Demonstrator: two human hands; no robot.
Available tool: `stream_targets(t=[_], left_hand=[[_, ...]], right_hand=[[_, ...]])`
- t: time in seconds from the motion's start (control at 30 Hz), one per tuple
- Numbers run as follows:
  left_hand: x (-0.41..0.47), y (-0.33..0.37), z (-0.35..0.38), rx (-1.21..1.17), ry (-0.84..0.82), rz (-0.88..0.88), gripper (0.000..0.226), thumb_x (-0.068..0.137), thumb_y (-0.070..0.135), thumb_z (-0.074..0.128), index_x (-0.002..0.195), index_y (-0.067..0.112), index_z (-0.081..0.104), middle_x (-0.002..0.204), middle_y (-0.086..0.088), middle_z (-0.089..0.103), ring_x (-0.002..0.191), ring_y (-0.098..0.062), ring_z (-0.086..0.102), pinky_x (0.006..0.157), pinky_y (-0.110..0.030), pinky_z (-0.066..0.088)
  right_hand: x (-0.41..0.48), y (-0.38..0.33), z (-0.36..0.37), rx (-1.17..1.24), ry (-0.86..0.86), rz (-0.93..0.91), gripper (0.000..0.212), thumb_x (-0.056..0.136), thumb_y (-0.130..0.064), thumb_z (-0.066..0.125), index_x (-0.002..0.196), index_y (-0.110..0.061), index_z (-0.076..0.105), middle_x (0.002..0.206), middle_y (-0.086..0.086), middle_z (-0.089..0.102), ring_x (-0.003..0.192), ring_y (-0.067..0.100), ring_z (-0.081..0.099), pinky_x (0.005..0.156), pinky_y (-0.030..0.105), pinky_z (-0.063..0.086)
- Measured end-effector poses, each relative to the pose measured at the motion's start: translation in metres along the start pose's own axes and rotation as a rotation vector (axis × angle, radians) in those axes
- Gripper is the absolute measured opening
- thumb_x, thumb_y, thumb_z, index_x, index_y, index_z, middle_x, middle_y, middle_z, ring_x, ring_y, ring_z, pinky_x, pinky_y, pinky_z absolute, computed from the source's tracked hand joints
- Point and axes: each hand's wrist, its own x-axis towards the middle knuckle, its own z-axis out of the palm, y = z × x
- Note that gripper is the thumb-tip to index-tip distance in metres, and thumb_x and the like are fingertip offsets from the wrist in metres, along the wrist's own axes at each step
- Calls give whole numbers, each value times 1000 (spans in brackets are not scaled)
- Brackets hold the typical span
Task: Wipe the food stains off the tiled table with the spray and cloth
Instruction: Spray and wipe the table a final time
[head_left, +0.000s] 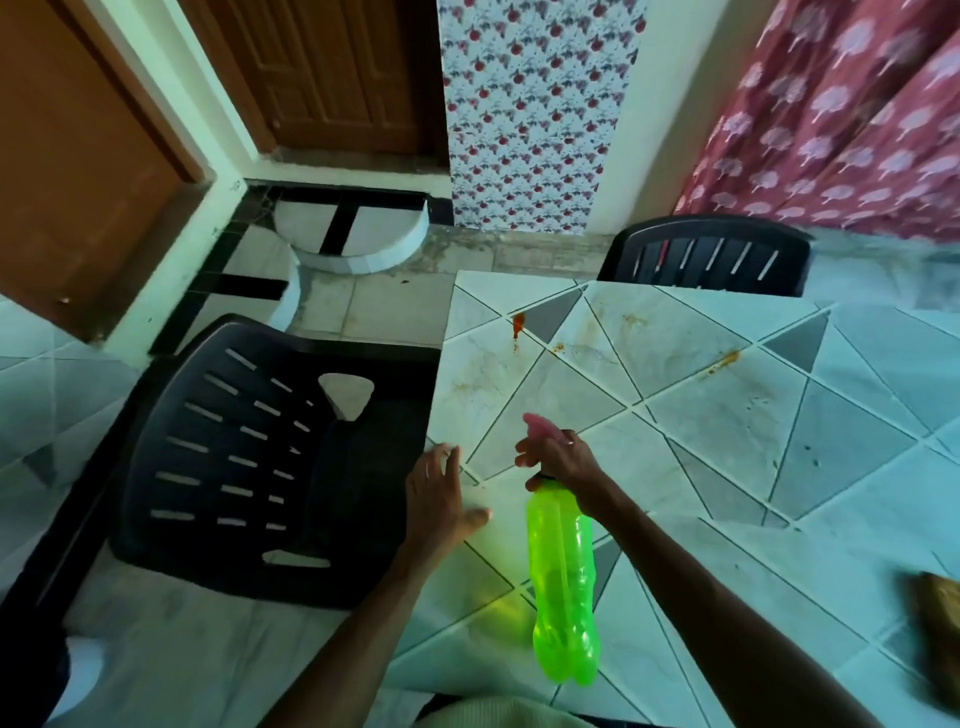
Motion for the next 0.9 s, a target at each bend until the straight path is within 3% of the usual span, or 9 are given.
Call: stream_targets(t=[0.23, 0.3, 0.37, 0.43, 0.57, 0.73, 0.8, 0.9], left_hand=[[8, 42, 18, 14, -52, 158, 110, 45, 65, 79, 136, 13, 48, 137, -18, 52, 123, -41, 51, 94, -52, 47], [10, 54, 22, 18, -91, 182, 107, 47, 68, 75, 136, 14, 49, 137, -18, 51, 124, -41, 50, 95, -52, 46], [11, 69, 23, 27, -131, 205, 106, 53, 69, 72, 140, 15, 44, 143, -18, 45, 129, -40, 44, 100, -52, 41], [11, 83, 25, 47, -158, 236, 106, 61, 67, 72, 147, 16, 38, 152, -17, 34, 138, -38, 33, 108, -50, 32], [11, 102, 34, 71, -187, 295, 107, 67, 65, 74, 152, 16, 31, 157, -17, 25, 144, -37, 24, 113, -49, 25], [6, 111, 43, 110, -180, 345, 107, 65, 67, 74, 150, 16, 34, 155, -16, 28, 142, -36, 28, 111, -48, 28], [2, 110, 45, 125, -163, 345, 106, 61, 67, 76, 147, 16, 40, 151, -16, 35, 137, -37, 35, 106, -48, 34], [-5, 102, 44, 102, -144, 323, 105, 56, 67, 78, 142, 16, 46, 146, -16, 42, 131, -38, 43, 100, -48, 41]], right_hand=[[-34, 7, -67, 184, 388, 64, 40, 84, -5, 55, 122, 6, 61, 70, 14, 58, 53, 22, 57, 45, 26, 48], [-44, 12, -91, 220, 438, 93, 39, 88, 1, 53, 125, -8, 62, 78, 13, 62, 58, 20, 60, 46, 24, 51], [-56, 19, -116, 233, 494, 107, 38, 90, 2, 51, 124, -11, 63, 87, 15, 66, 63, 21, 63, 50, 25, 55], [-72, 24, -138, 301, 591, 112, 32, 90, 3, 49, 117, -6, 65, 82, 15, 63, 59, 20, 60, 48, 23, 53], [-100, 34, -169, 451, 754, 102, 44, 87, 6, 46, 121, -19, 60, 73, 11, 56, 54, 21, 56, 45, 22, 49], [-128, 51, -195, 454, 776, 90, 42, 91, -2, 49, 127, -23, 54, 99, 18, 66, 72, 25, 64, 54, 27, 57], [-133, 54, -196, 462, 769, 84, 44, 91, -2, 47, 128, -26, 51, 96, 18, 65, 70, 26, 63, 54, 25, 57], [-133, 59, -188, 455, 745, 110, 39, 92, -1, 47, 128, -8, 58, 86, 16, 64, 68, 25, 61, 53, 25, 55]])
